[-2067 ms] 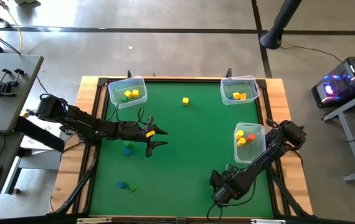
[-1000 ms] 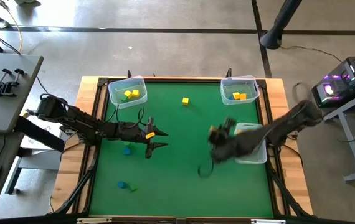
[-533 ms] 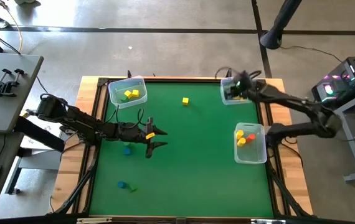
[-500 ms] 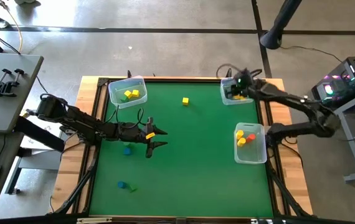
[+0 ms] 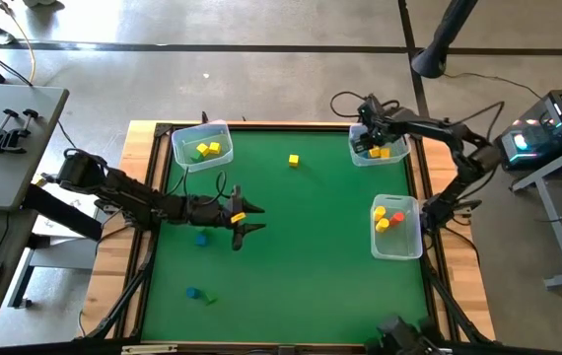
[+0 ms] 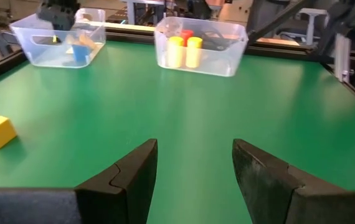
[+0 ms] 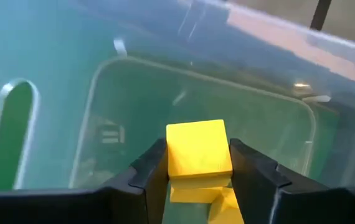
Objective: Sort blocks by size
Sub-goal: Put the yellow triangular block into the top right transparent bin, then put the blue cylindrical block into the bottom transparent bin
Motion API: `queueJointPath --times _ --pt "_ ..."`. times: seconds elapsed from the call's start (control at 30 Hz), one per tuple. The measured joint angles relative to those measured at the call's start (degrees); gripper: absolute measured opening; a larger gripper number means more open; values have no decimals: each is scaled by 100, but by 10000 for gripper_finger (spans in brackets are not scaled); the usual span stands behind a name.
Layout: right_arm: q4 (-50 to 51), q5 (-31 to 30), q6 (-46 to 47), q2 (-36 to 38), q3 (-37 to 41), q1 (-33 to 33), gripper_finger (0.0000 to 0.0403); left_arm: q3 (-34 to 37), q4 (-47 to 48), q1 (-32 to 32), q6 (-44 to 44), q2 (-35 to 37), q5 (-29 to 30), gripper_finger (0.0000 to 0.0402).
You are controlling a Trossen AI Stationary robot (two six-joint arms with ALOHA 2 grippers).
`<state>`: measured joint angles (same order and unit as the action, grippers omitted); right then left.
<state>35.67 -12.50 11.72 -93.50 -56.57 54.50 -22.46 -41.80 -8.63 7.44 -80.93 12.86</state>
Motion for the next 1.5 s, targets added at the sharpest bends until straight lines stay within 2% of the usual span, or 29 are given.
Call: queueJointPath --times 0.1,0.23,0.47,0.6,0.7,0.8,0.9,1.0,1.1,1.27,1.37,1.5 --pt "68 -4 -177 -129 -12 0 153 0 0 -124 -2 4 48 195" --pt "167 -3 -463 -122 -12 2 170 0 26 -341 -6 4 468 195" --pt "206 -104 -842 393 -91 2 187 -73 164 -689 -202 141 1012 195" --pt "109 -215 -774 1005 -115 -79 188 -510 1011 -893 -652 379 1186 195" --pt "-223 -206 -719 1547 19 -411 188 -1090 2401 -1116 -759 517 1445 195" --pt "-796 -51 -703 2055 340 -1077 188 -1801 4110 -1413 -582 553 1743 195" --pt "-1718 -28 -584 2470 849 -2026 188 -2574 5977 -1788 -210 530 1973 195" --pt "-2989 -5 -379 2672 1507 -3069 188 -3325 7692 -2192 453 452 2043 195" --pt "-4509 -32 -231 2662 2169 -4081 188 -3983 8986 -2615 1203 341 1982 195" --pt "-6421 -243 -458 2353 2959 -5569 188 -4840 10637 -3285 2790 -17 1449 195" --pt "-6776 -456 -780 2082 3221 -6238 188 -5220 11552 -3596 3972 -345 911 195" --pt "-6860 -950 -513 1567 3293 -6805 188 -5416 12407 -3969 5240 -804 21 192"
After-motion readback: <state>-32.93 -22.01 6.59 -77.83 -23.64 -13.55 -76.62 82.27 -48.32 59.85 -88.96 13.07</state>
